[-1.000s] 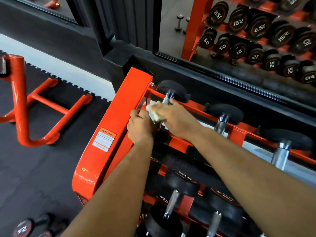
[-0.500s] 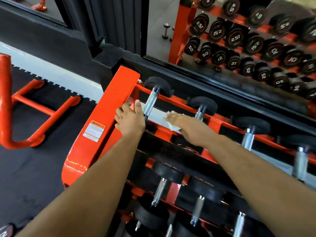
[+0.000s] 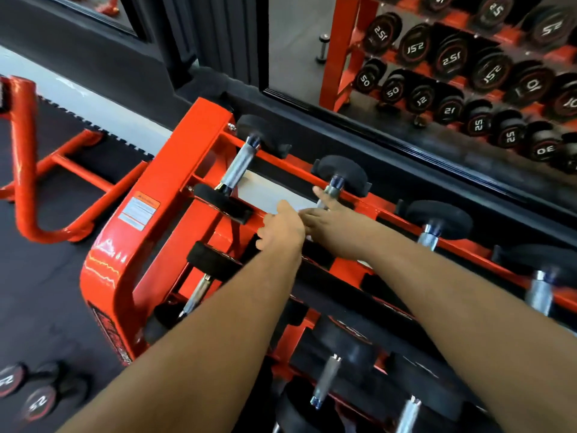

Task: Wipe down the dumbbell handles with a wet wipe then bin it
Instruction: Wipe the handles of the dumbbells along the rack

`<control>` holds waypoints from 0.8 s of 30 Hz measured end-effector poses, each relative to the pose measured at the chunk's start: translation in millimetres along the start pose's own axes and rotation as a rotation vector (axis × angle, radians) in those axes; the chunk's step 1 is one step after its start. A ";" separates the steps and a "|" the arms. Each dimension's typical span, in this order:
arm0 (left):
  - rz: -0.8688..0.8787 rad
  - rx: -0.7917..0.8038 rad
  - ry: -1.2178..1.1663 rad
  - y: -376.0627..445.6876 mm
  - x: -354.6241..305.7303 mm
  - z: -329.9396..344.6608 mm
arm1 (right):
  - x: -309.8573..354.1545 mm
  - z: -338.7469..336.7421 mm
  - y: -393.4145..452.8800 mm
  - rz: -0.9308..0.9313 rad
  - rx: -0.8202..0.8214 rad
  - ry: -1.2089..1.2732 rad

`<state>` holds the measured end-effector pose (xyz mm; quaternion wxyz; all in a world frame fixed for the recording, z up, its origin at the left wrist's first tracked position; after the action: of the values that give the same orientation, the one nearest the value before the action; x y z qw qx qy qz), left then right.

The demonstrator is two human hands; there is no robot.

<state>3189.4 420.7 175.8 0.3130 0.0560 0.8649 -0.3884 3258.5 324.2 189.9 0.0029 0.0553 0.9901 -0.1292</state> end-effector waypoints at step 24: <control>0.195 -0.208 -0.040 5.5 -1.8 5.8 | -5.8 2.0 1.9 -0.039 -0.053 -0.068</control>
<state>3195.6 420.7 170.5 0.3706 0.0994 0.8845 -0.2654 3264.5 324.9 187.6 0.0355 0.0315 0.9934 -0.1048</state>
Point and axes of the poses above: each hand's wrist, its own y-axis towards the middle knuckle, its own z-axis out of the palm, x = y × z, the point moved 5 cm from there along y, towards the middle knuckle, and after that the axes turned 9 degrees about y, right-handed, at the moved point
